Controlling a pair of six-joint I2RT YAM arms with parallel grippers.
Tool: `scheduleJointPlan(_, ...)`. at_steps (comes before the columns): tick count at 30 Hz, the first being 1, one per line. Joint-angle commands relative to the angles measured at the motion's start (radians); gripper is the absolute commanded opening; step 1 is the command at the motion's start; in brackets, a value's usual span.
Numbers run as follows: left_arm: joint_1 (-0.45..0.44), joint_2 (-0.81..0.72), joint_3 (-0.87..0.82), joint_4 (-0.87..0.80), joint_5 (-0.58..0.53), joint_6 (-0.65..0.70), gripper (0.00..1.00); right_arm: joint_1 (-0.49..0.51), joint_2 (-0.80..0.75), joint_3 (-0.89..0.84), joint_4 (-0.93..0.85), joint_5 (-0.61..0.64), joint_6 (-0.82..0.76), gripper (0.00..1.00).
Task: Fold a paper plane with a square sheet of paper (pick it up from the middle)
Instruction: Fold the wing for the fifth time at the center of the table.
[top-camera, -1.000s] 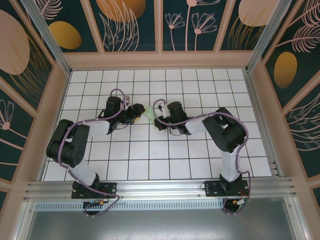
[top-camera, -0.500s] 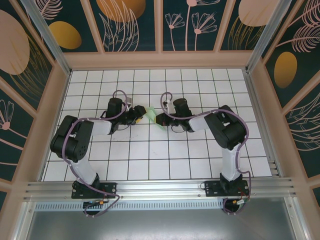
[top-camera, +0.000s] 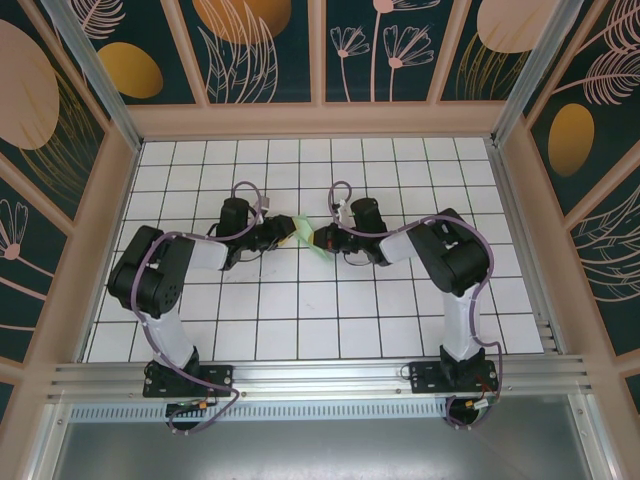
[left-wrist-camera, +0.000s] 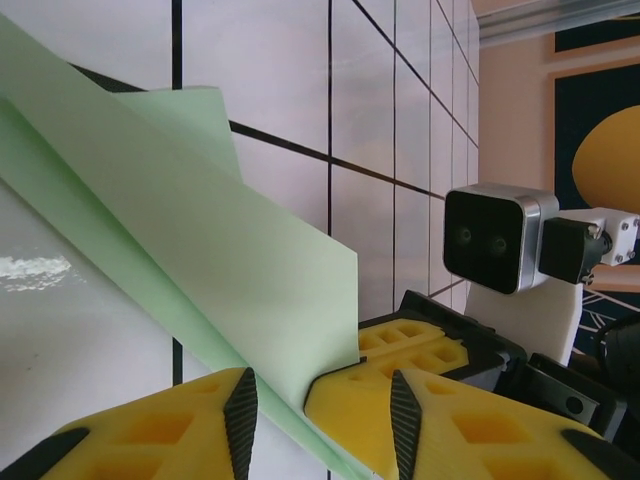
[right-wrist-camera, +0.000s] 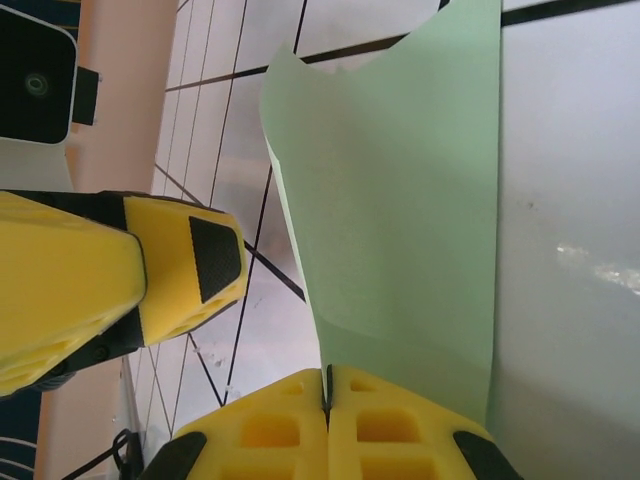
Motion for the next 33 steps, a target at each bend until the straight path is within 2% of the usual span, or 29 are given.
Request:
scheduleJointPlan(1, -0.009, 0.027, 0.02, 0.047, 0.03, 0.028, 0.42, -0.004, 0.029, -0.019, 0.054, -0.042, 0.049, 0.0)
scheduleJointPlan(15, -0.025, 0.067, 0.039, 0.065, 0.048, 0.036, 0.39, -0.005, 0.053, -0.025, 0.069, -0.049, 0.102, 0.0)
scheduleJointPlan(33, -0.033, 0.12, 0.053, 0.068, 0.056, 0.044, 0.34, -0.004, 0.073, -0.004, -0.025, -0.021, 0.108, 0.0)
